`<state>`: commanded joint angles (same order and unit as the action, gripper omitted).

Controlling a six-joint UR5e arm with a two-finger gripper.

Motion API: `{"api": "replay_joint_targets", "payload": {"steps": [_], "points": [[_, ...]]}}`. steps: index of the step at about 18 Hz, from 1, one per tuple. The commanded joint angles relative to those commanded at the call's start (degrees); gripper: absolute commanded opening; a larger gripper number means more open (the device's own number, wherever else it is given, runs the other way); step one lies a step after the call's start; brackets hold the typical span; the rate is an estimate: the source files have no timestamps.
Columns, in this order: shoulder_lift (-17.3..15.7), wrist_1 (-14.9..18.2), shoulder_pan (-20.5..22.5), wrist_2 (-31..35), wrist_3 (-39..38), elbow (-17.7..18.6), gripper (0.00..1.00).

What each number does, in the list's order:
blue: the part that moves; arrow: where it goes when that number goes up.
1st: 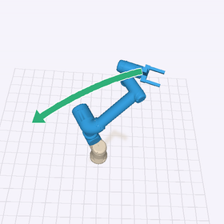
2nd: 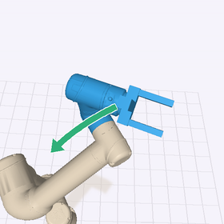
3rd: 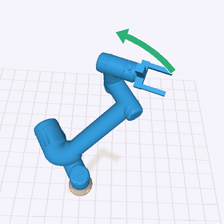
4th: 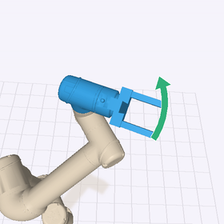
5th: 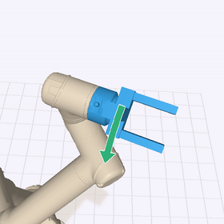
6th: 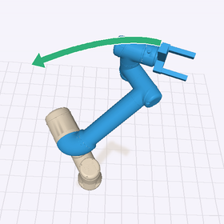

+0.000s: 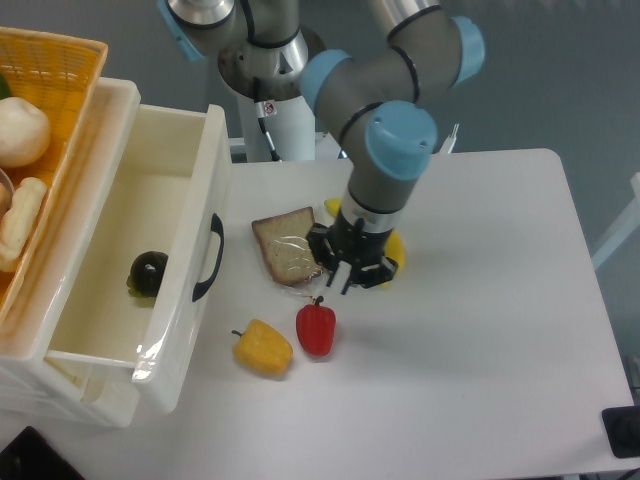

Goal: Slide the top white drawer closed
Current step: 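Move the gripper across the table toward the open white drawer's front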

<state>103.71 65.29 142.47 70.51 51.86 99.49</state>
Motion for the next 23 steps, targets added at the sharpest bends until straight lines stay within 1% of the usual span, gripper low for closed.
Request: {"api": "replay_joint_targets", "payload": {"steps": [1, 3, 6, 8, 9, 13, 16, 19, 23], "points": [[-0.17, 0.79, -0.09, -2.28, -0.35, 0.00, 0.01], [-0.79, 2.11, -0.26, -4.76, -0.53, -0.09, 0.00], [-0.88, 3.96, -1.58, -5.90, -0.45, -0.09, 0.00], [-0.97, 6.50, -1.85, -7.40, -0.45, -0.09, 0.00], [-0.97, 7.21, -1.93, -8.36, -0.45, -0.17, 0.00], [-1.23, 8.71, -1.93, -10.82, -0.53, -0.18, 0.00], [-2.02, 10.81, -1.93, -13.02, -0.53, -0.18, 0.00], [-2.64, 11.52, -1.85, -15.22, -0.53, -0.35, 0.00], [-2.73, 11.61, -1.93, -15.49, -0.62, -0.35, 0.00]]}}
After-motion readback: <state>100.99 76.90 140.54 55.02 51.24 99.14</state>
